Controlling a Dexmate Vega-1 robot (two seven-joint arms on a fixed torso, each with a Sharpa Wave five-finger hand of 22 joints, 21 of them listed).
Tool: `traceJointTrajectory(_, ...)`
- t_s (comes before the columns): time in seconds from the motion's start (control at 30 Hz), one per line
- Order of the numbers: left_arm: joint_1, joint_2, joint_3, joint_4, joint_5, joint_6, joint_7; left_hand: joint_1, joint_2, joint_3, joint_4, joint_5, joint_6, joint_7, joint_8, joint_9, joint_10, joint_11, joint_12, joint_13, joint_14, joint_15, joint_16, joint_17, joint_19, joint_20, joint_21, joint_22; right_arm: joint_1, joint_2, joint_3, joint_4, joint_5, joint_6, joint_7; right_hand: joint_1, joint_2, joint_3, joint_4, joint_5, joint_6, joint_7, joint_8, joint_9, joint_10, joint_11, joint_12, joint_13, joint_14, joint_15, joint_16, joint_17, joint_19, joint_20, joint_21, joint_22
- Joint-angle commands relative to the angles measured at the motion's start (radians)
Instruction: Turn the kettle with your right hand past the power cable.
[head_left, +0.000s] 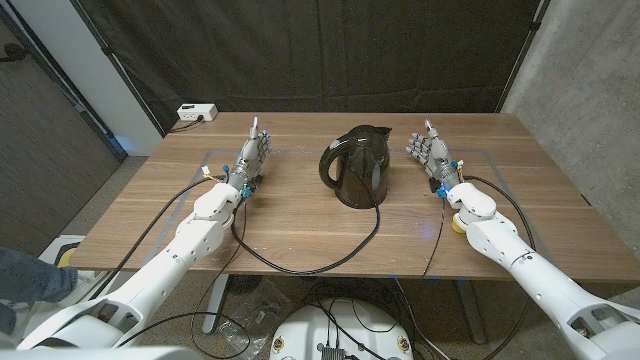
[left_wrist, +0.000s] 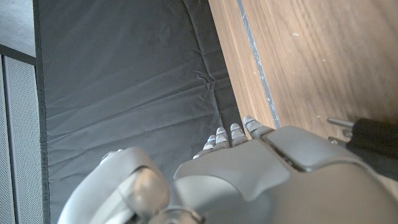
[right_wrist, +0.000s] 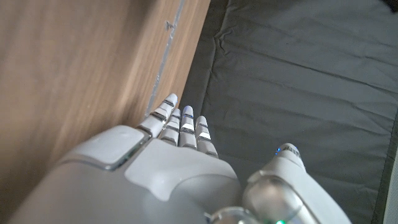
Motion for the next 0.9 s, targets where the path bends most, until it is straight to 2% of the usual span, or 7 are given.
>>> traceJointTrajectory(0.03,0.022,-0.008,-0.023,-0.020,0.025,0.003,-0.018,0.011,0.003,-0.006,-0.001,0.004,-0.006,-0.002,0.005,0.004,-0.005,0.000,0.005,0.003,-0.006,0.000,0.006,0.001,-0.007,0.000,0.005,0.002,-0.075,0.056,0.091,-0.084,-0.108,-0.085,0.027,0.013,0.000,0.008,-0.001,0.005,0.005,0.011,0.005,0.002,0.010,-0.003,0.005,0.002,0.004,0.009,0.004,0.005,0.007,0.002,0.005,0.001)
traceJointTrajectory(0.3,0.032,-0.006,-0.036,-0.042,0.038,0.009,-0.021,0.015,0.007,-0.005,-0.003,0.006,-0.002,-0.002,0.005,0.004,-0.001,0.000,0.006,0.003,-0.003,0.001,0.006,0.001,-0.008,0.002,0.005,0.002,-0.093,0.107,0.143,-0.086,-0.182,-0.020,0.031,0.020,0.002,0.010,-0.005,0.004,0.005,0.006,0.004,0.002,0.012,-0.009,0.004,0.003,0.015,0.003,0.007,0.005,0.013,0.004,0.006,0.001)
traceJointTrajectory(0.63,0.061,0.025,-0.048,-0.107,0.055,0.030,-0.014,0.022,0.015,-0.003,-0.006,0.008,0.011,-0.003,0.007,0.004,0.012,0.002,0.009,0.003,0.008,0.001,0.008,0.001,-0.005,0.003,0.007,0.002,-0.160,0.109,0.184,-0.179,-0.289,0.057,-0.028,0.032,0.005,0.013,-0.012,0.003,0.010,-0.012,0.004,0.003,0.011,-0.024,0.003,0.004,0.028,-0.009,0.009,0.005,0.026,0.000,0.010,0.001)
traceJointTrajectory(0.83,0.107,0.068,-0.067,-0.186,0.078,0.020,0.008,0.029,0.022,-0.001,-0.008,0.008,0.022,-0.002,0.009,0.004,0.025,0.004,0.012,0.003,0.021,0.003,0.011,0.001,0.006,0.006,0.011,0.002,-0.203,0.101,0.195,-0.245,-0.346,0.100,-0.064,0.040,0.008,0.016,-0.015,0.002,0.010,-0.018,0.004,0.003,0.011,-0.029,0.002,0.004,0.035,-0.012,0.010,0.005,0.033,-0.001,0.011,0.000)
traceJointTrajectory(0.9,0.110,0.075,-0.071,-0.189,0.085,0.006,0.003,0.034,0.025,-0.001,-0.010,0.009,0.030,-0.002,0.011,0.004,0.033,0.006,0.013,0.003,0.031,0.001,0.013,0.001,0.014,0.008,0.014,0.001,-0.214,0.098,0.195,-0.261,-0.365,0.113,-0.074,0.043,0.009,0.016,-0.017,0.002,0.010,-0.018,0.003,0.003,0.007,-0.032,0.001,0.004,0.037,-0.011,0.009,0.005,0.035,-0.002,0.011,0.000)
